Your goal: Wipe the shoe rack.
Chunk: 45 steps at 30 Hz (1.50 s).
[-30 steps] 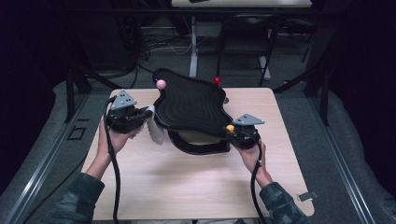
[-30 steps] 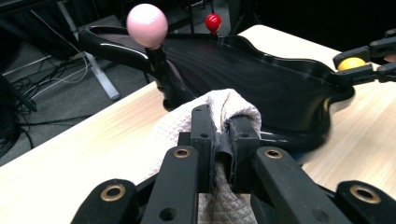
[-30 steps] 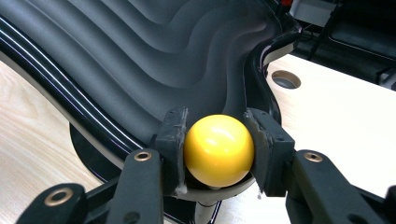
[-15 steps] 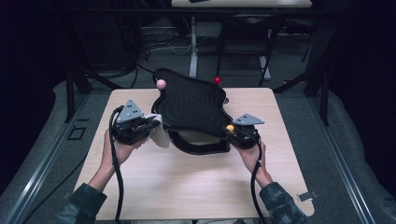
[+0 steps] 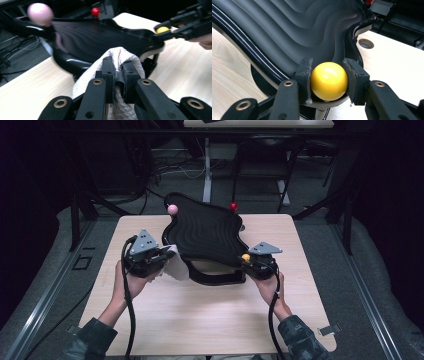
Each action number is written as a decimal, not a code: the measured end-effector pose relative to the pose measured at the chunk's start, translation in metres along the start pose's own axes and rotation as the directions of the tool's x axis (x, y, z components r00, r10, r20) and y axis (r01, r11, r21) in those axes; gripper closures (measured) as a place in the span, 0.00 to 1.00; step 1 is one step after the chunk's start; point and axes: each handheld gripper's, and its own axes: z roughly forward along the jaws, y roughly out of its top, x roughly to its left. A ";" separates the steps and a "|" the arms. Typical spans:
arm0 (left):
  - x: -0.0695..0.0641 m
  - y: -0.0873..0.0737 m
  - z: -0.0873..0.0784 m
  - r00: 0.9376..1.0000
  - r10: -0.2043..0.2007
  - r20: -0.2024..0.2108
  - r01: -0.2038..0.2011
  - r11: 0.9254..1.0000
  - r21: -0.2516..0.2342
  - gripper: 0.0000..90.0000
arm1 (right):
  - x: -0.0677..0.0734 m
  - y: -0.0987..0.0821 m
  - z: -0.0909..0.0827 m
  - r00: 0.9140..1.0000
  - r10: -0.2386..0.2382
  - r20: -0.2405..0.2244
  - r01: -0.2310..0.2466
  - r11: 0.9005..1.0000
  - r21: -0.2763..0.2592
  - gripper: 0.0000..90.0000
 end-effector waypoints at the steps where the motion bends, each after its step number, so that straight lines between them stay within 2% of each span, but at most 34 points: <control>1: 0.003 0.000 -0.001 1.000 -0.006 -0.012 0.006 1.000 -0.003 0.93 | 0.000 0.000 0.000 1.000 0.000 0.000 0.000 1.000 0.000 0.66; 3: 0.012 0.000 -0.003 0.999 -0.020 -0.038 0.020 1.000 0.001 0.93 | 0.000 0.000 0.000 1.000 0.000 0.000 0.000 1.000 0.000 0.66; 6: 0.021 0.000 -0.003 0.998 -0.037 -0.054 0.037 0.999 0.003 0.93 | 0.000 0.000 0.000 1.000 -0.002 0.000 0.002 1.000 -0.001 0.66; 8: 0.024 0.001 -0.002 0.998 -0.044 -0.054 0.044 0.999 0.005 0.93 | 0.000 0.000 0.000 1.000 0.000 -0.001 0.000 1.000 0.000 0.66; 9: 0.031 0.002 0.000 0.996 -0.062 -0.059 0.063 0.998 0.005 0.93 | 0.000 0.000 0.000 1.000 0.000 -0.001 0.000 1.000 0.000 0.66; 16: 0.052 0.012 0.010 0.995 -0.074 -0.064 0.076 0.997 0.030 0.93 | -0.001 0.000 0.000 1.000 -0.002 -0.003 0.002 1.000 -0.002 0.66; 18: 0.055 0.014 0.012 0.995 -0.074 -0.061 0.076 0.997 0.033 0.93 | -0.001 0.000 0.000 1.000 -0.004 -0.005 0.004 1.000 -0.001 0.66; 20: 0.064 0.020 0.018 0.996 -0.074 -0.054 0.077 0.996 0.046 0.93 | -0.001 0.000 0.000 1.000 -0.004 -0.004 0.004 1.000 -0.001 0.66; 22: 0.070 0.025 0.024 0.997 -0.059 -0.048 0.061 0.996 0.062 0.93 | -0.001 0.000 0.000 1.000 -0.003 0.001 0.003 1.000 -0.004 0.66; 27: 0.078 0.033 0.036 0.997 -0.059 -0.046 0.063 0.995 0.077 0.93 | -0.001 0.000 0.000 1.000 -0.002 -0.006 0.002 1.000 -0.002 0.66; 34: 0.087 0.046 0.059 0.998 -0.068 0.015 0.066 0.994 0.092 0.93 | -0.001 0.000 0.000 1.000 -0.006 -0.004 0.006 1.000 -0.003 0.66; 45: 0.095 0.043 0.063 0.993 -0.112 0.046 0.108 0.991 0.081 0.93 | -0.001 0.000 0.000 1.000 -0.009 -0.006 0.009 1.000 -0.003 0.66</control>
